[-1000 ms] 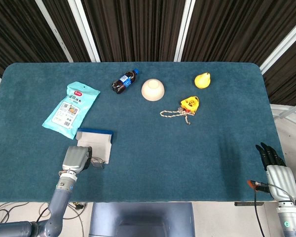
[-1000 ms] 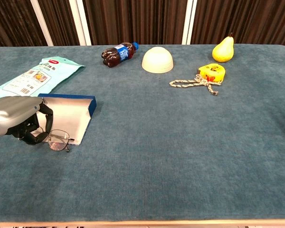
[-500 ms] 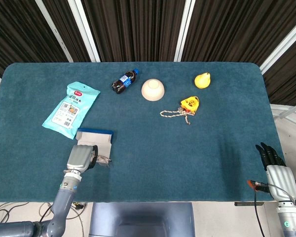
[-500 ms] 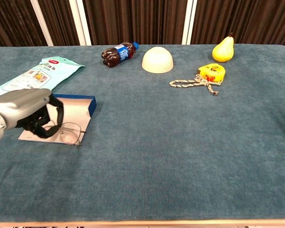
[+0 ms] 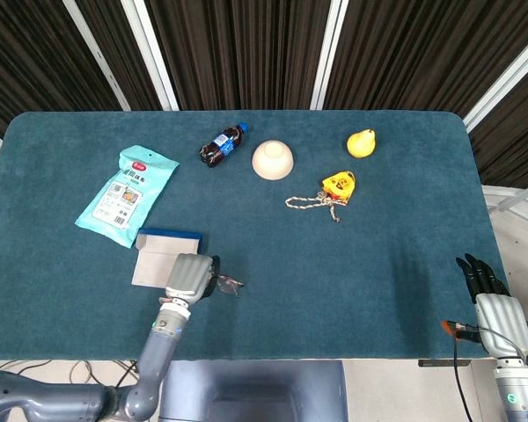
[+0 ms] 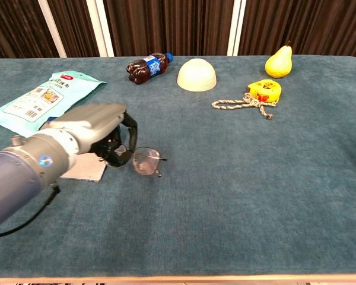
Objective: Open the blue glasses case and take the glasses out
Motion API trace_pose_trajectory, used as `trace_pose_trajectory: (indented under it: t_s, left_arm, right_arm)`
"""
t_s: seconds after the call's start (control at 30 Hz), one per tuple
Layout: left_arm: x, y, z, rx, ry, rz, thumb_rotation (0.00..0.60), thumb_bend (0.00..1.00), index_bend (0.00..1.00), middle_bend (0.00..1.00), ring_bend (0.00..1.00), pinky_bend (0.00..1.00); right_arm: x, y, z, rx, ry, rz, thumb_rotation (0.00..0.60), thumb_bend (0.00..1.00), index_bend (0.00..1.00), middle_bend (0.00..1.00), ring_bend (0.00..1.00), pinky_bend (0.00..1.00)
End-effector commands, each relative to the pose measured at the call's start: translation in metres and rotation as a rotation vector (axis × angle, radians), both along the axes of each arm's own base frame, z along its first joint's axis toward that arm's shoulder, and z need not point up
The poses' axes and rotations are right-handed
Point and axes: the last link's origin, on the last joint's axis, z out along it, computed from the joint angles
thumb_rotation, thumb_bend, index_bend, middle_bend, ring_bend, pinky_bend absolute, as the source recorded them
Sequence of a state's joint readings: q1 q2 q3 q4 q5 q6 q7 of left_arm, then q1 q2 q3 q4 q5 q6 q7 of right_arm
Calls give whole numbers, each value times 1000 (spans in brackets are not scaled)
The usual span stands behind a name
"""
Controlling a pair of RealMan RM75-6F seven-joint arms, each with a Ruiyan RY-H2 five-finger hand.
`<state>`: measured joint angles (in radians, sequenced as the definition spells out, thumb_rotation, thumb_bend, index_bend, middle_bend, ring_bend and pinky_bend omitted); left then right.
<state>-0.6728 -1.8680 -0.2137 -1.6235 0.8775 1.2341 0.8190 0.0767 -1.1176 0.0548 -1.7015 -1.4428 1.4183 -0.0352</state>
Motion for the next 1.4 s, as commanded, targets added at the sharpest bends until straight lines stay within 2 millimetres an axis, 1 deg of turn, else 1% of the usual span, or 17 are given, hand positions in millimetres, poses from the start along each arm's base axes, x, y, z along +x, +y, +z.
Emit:
trace_pose_trajectory:
  t_s: [0.03,0.13,0.27,0.37,0.57,0.67,0.77,0.87,0.9,0.93,1.0,1.07,1.13,1.17,1.27,1.33,1.4]
  left_arm:
    - [14,1,-11,3,-12,-3,600,479,600,1000,958,1000]
    - [18,-1,-18,-5,-29,5,600,445,565,1000,953,1000]
    - [18,-6,-26,-13,-14,7,600,361,469,1000,946,1000]
    - [16,-7,-25,-4,4,-5,600,324,412,1000,944,1000]
    - [13,-6,-13,3,-2,-23,600,323,396,1000,943,1000]
    - [11,-7,4,16,-35,-45,600,323,396,1000,935,1000]
    - [5,-13,29,29,-87,-64,600,323,397,1000,912,983]
    - [-13,-20,63,70,-99,-95,600,323,397,996,883,938]
    - [-18,-21,70,77,-96,-100,600,323,396,988,869,923]
    - [-26,-23,82,94,-85,-105,600,322,395,960,837,891]
    - [-45,-29,105,118,-63,-117,600,323,388,856,741,807]
    - [-65,-36,125,143,-24,-127,600,321,367,653,582,666]
    - [-81,-42,140,162,8,-138,600,315,332,484,456,563]
    - [-91,-47,149,170,23,-139,600,309,308,423,406,524]
    - [-117,-61,169,192,40,-127,600,242,150,187,181,339]
    - [-133,-70,181,205,64,-117,600,193,69,77,72,226]
    - [-148,-78,191,221,82,-97,600,162,23,17,16,143]
  right_arm:
    - [0,0,0,1,-1,0,600,160,0,0,0,208]
    - [0,0,0,2,-1,0,600,160,0,0,0,208]
    - [0,0,0,3,-3,-4,600,161,0,0,0,208]
    - [0,0,1,4,-2,-2,600,160,0,0,0,208]
    - [0,0,1,3,-1,-1,600,160,0,0,0,208]
    - [0,1,1,0,0,-1,600,160,0,0,0,208]
    - [-1,1,1,-1,2,0,600,160,0,0,0,209]
    - [-1,0,1,-3,5,2,600,160,0,0,0,208]
    - [-1,0,2,-4,6,2,600,160,0,0,0,208]
    - [-1,0,2,-4,6,2,600,160,0,0,0,208]
    - [0,0,1,-4,9,4,600,159,0,0,0,208]
    - [0,0,1,-3,12,8,600,159,0,0,0,208]
    - [0,0,0,-3,18,13,600,160,0,0,0,208]
    - [1,1,0,-3,19,14,600,160,0,0,0,208]
    - [1,1,0,-5,20,16,600,161,0,0,0,208]
    - [1,1,0,-6,23,20,600,160,0,0,0,208]
    - [2,1,0,-6,25,22,600,160,0,0,0,208]
